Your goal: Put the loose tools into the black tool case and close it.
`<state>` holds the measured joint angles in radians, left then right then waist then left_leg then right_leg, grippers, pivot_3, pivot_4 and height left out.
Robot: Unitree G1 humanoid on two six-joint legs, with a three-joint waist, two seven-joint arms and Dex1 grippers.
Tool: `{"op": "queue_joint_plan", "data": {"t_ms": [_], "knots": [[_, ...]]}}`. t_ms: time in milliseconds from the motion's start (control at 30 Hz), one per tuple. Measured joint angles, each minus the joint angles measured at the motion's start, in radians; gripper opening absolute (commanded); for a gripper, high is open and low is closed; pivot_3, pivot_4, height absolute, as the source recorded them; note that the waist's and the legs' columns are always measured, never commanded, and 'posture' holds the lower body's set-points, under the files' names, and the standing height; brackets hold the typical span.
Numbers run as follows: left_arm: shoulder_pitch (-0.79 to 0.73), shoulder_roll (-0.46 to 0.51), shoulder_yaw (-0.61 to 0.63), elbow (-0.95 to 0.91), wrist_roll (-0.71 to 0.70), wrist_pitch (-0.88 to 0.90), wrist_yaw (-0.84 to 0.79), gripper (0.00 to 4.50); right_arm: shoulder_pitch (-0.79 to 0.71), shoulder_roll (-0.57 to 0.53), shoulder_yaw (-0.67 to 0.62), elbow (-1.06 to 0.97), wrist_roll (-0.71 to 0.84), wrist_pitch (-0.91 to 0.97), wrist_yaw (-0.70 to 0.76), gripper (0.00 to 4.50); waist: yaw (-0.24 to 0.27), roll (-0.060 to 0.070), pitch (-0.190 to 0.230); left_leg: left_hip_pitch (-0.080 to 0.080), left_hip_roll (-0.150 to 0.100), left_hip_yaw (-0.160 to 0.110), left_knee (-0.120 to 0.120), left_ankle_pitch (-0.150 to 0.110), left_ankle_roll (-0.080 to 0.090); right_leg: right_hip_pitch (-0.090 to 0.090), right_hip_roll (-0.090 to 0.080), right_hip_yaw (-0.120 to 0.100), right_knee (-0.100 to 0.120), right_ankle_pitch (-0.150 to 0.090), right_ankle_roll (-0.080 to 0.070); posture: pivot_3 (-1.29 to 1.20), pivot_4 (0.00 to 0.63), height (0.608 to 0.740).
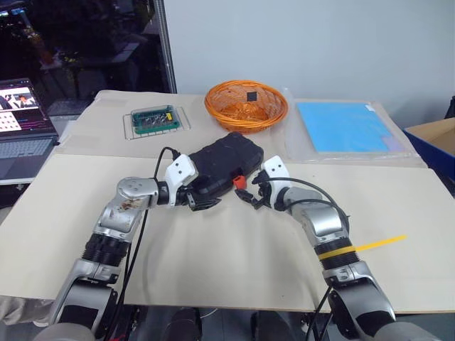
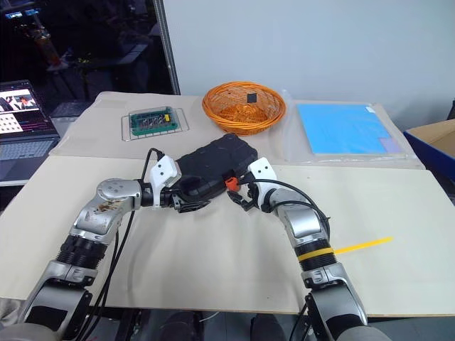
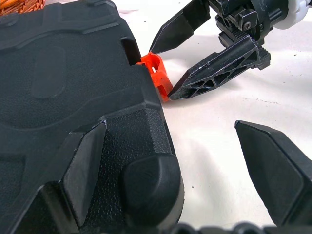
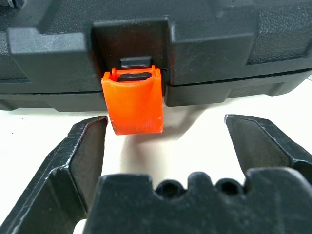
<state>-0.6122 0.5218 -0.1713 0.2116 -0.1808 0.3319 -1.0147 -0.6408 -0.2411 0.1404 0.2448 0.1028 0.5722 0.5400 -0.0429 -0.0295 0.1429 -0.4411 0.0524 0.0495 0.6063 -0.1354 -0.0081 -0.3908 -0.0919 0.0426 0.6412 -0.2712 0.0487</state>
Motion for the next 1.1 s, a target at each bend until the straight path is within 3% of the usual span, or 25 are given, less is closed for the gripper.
{"op": "queue_joint_plan", "data": {"t_ms": [133,167,200,433,467,1100], "knots": [[0.000,0.000,0.000,0.000,0.000,0.000,0.000,4.50,0.000,0.019,0.002,0.000,0.000,0.000,0.008,4.45,0.000,0.000,0.000,0.000,0.000,0.000,0.000,0.000,0.000,0.000,0.000,0.000,0.000,0.000,0.000,0.00,0.150,0.740],[0.000,0.000,0.000,0.000,0.000,0.000,0.000,4.50,0.000,0.022,0.003,0.000,0.000,0.000,0.009,3.94,0.000,0.000,0.000,0.000,0.000,0.000,0.000,0.000,0.000,0.000,0.000,0.000,0.000,0.000,0.000,0.00,0.150,0.740],[0.000,0.000,0.000,0.000,0.000,0.000,0.000,4.50,0.000,0.023,0.003,0.001,0.000,0.000,0.010,3.75,0.000,0.000,0.000,0.000,0.000,0.000,0.000,0.000,0.000,0.000,0.000,0.000,0.000,0.000,0.000,0.00,0.150,0.740],[0.001,0.000,0.000,0.000,0.000,0.000,0.001,4.50,-0.001,0.025,0.004,0.021,-0.001,-0.001,0.025,1.36,0.000,0.000,0.000,0.000,0.000,0.000,0.000,0.000,0.000,0.000,0.000,0.000,0.000,0.000,0.000,0.00,0.150,0.740],[0.001,0.000,0.000,0.000,0.000,0.000,0.001,4.50,-0.001,0.025,0.004,0.021,-0.001,-0.001,0.026,1.27,0.000,0.000,0.000,0.000,0.000,0.000,0.000,0.000,0.000,0.000,0.000,0.000,0.000,0.000,0.000,0.00,0.150,0.740],[0.002,-0.001,0.000,-0.002,0.000,0.000,0.005,4.50,-0.035,0.020,0.012,0.027,-0.007,-0.001,0.041,1.27,0.000,0.000,0.000,0.000,0.000,0.000,0.000,0.000,0.000,0.000,0.000,0.000,0.000,0.000,0.000,0.00,0.150,0.740]]}}
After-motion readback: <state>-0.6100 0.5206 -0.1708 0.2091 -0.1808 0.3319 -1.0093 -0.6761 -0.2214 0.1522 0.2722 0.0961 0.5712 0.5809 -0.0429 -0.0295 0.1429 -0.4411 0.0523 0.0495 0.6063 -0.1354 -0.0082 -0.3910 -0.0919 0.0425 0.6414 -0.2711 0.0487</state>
